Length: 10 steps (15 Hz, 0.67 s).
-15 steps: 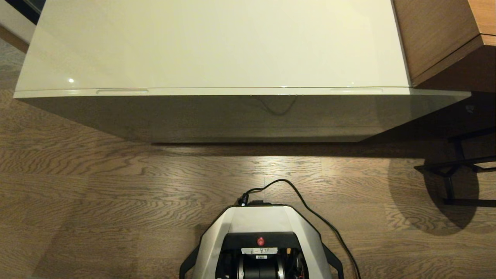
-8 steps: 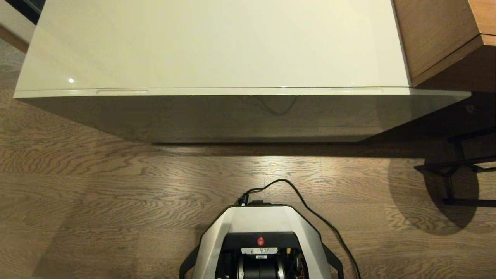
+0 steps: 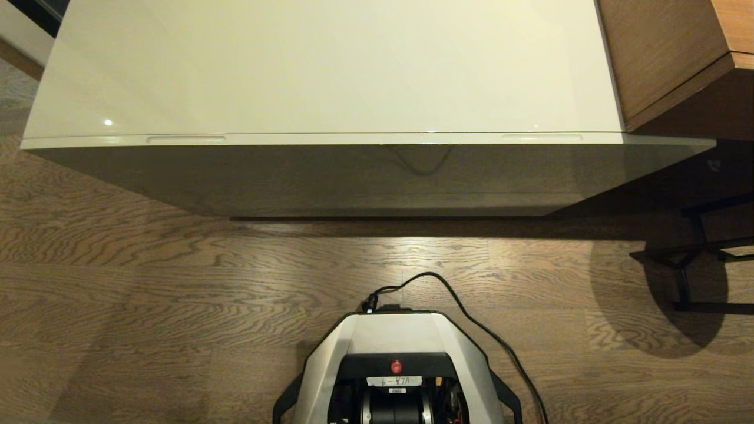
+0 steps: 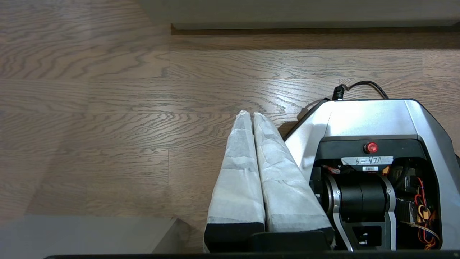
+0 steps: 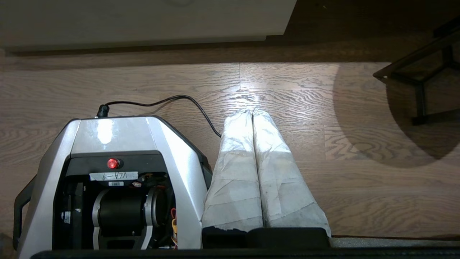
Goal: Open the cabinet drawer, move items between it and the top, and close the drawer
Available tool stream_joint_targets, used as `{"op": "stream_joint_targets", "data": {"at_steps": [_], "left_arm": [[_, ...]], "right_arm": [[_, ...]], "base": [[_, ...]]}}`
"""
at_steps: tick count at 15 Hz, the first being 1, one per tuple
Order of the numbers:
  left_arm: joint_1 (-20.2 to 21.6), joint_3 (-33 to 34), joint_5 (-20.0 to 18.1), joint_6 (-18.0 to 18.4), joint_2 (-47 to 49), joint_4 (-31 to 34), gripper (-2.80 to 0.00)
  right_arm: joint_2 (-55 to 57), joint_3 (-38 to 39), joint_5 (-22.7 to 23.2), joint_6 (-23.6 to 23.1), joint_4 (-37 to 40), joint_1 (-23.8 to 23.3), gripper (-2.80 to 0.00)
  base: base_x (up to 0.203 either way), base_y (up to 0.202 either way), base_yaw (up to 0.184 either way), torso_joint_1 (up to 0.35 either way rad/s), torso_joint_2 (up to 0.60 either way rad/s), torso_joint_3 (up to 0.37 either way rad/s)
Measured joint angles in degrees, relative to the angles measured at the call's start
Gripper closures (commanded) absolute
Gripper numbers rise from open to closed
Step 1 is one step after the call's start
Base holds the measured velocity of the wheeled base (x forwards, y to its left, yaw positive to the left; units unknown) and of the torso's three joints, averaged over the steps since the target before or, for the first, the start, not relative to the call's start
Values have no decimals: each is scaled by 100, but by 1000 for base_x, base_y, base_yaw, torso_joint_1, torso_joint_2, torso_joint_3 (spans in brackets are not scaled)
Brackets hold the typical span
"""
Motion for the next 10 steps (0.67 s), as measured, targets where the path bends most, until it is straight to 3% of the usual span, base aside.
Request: {"op": "stream_joint_targets", "data": {"at_steps": [10], "left_arm": [[-10,0,0,1,0,2,0]], "right_arm": [[0,0,0,3,0,2,0]], "base": [[0,0,0,0,0,0]]}}
